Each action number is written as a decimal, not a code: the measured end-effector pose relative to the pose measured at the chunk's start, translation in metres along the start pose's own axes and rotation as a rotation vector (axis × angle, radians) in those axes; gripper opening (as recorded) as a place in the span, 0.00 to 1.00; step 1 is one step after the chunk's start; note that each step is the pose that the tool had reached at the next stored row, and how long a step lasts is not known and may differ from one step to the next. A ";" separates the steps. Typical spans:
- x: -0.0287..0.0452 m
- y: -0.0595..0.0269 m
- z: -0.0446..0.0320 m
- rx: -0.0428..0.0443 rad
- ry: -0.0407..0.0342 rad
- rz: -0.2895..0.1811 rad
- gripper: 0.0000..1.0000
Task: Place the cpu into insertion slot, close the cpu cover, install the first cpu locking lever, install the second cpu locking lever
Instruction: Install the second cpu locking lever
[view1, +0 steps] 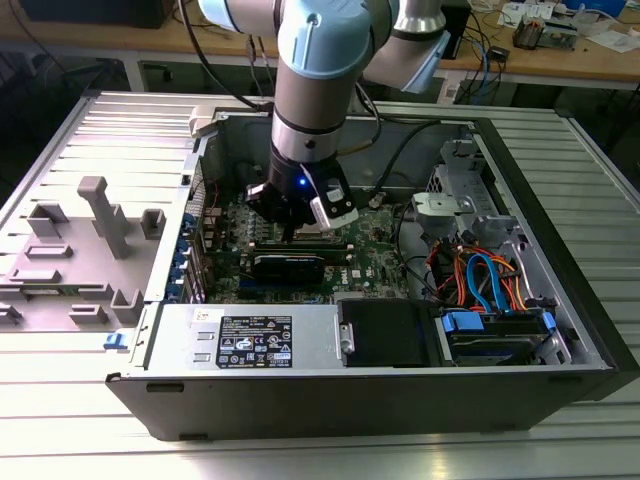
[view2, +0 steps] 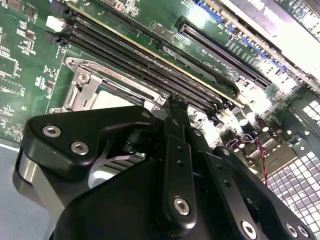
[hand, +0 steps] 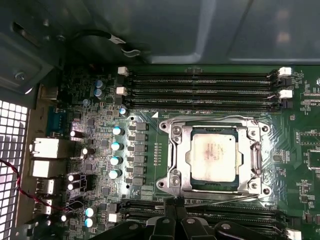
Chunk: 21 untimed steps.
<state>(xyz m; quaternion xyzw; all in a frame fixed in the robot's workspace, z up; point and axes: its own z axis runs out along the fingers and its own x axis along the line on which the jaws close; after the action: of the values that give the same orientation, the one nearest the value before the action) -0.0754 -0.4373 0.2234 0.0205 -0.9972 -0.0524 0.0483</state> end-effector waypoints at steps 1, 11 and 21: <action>0.0002 -0.0008 -0.0001 0.0002 -0.0013 0.000 0.11; 0.0049 -0.0014 0.0045 -0.0242 -0.0142 -0.013 0.11; 0.0056 -0.0018 0.0047 -0.0367 -0.0218 -0.015 0.11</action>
<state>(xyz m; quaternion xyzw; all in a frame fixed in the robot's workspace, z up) -0.0814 -0.4388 0.2191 0.0263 -0.9964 -0.0713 0.0374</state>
